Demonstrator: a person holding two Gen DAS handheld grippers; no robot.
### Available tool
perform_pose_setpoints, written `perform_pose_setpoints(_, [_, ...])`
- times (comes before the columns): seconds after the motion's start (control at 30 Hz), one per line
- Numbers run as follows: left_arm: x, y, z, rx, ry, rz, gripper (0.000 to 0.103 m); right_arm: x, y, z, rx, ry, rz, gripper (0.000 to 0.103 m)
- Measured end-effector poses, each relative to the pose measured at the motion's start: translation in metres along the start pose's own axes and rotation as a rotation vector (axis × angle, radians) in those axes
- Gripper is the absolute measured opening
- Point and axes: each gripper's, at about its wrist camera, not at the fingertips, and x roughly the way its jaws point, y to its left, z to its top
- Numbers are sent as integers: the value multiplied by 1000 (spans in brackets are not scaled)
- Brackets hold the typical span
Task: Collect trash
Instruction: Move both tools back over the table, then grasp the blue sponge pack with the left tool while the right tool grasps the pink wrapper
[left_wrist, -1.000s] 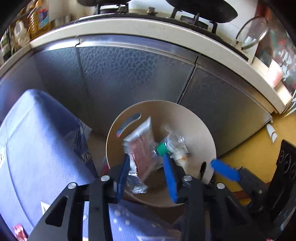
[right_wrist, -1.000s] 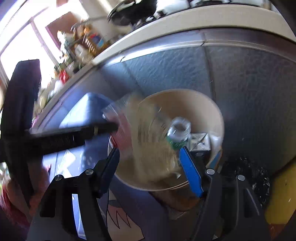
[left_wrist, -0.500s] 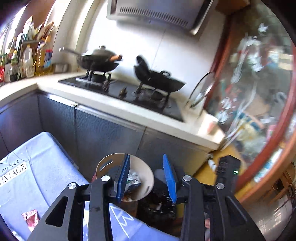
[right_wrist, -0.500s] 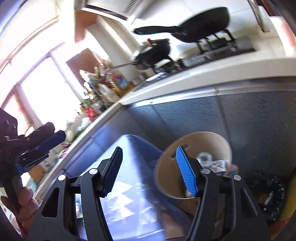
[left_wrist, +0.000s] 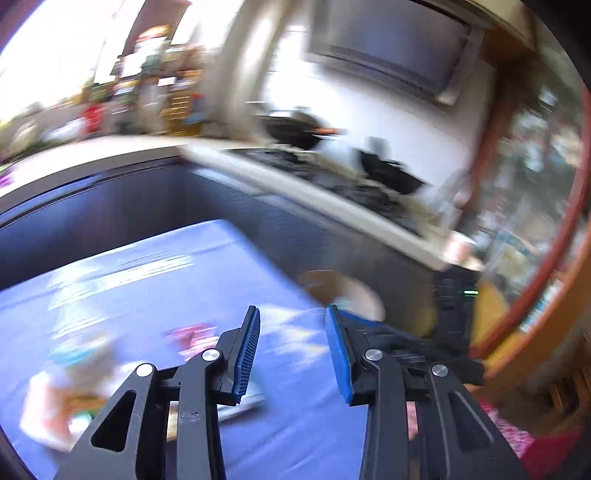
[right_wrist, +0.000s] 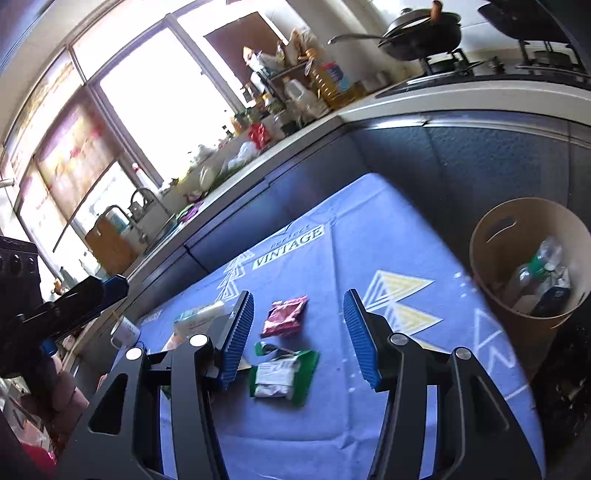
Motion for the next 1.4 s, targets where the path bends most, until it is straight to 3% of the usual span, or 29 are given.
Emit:
perform_pose_setpoints(0.07, [-12, 47, -3, -75, 14, 126, 40, 16, 17, -5, -8, 24, 9, 50])
perform_pose_setpoints(0.2, [-30, 117, -12, -188, 44, 260, 58, 40, 37, -11, -6, 49, 2, 50])
perform_pose_setpoints(0.27, [-33, 138, -15, -220, 52, 298, 88, 57, 44, -12, -26, 66, -37, 51])
perform_pose_setpoints(0.3, [-33, 150, -16, -231, 52, 298, 91, 65, 47, -14, -37, 79, -65, 53])
perform_pose_setpoints(0.53, [19, 171, -14, -187, 152, 281, 96, 107, 45, -30, -78, 190, -170, 65])
perform_pose_setpoints(0.63, [42, 172, -16, -148, 197, 249, 98, 117, 46, -34, -100, 208, -205, 67])
perform_pose_setpoints(1.0, [86, 178, -29, -70, 319, 260, 99, 150, 50, -41, -162, 255, -268, 74])
perform_pose_setpoints(1.03, [87, 176, -30, -60, 321, 261, 97, 153, 49, -42, -164, 256, -273, 74])
perform_pose_setpoints(1.07, [88, 174, -33, -48, 323, 265, 88, 155, 49, -44, -165, 257, -278, 74])
perform_pose_setpoints(1.1, [90, 172, -34, -39, 332, 267, 78, 157, 48, -44, -169, 256, -281, 73])
perform_pose_setpoints(1.13, [92, 172, -35, -35, 344, 270, 61, 159, 48, -45, -180, 258, -281, 68])
perform_pose_setpoints(1.17, [91, 173, -35, -41, 346, 277, 60, 161, 49, -46, -197, 263, -287, 47])
perform_pose_setpoints(1.23, [84, 171, -33, -41, 322, 283, 59, 156, 51, -44, -205, 254, -271, 29])
perform_pose_setpoints(1.27, [78, 168, -31, -36, 303, 290, 59, 152, 52, -43, -199, 245, -258, 3])
perform_pose_setpoints(1.4, [40, 151, -17, -39, 187, 282, 59, 124, 58, -40, -211, 189, -244, 1])
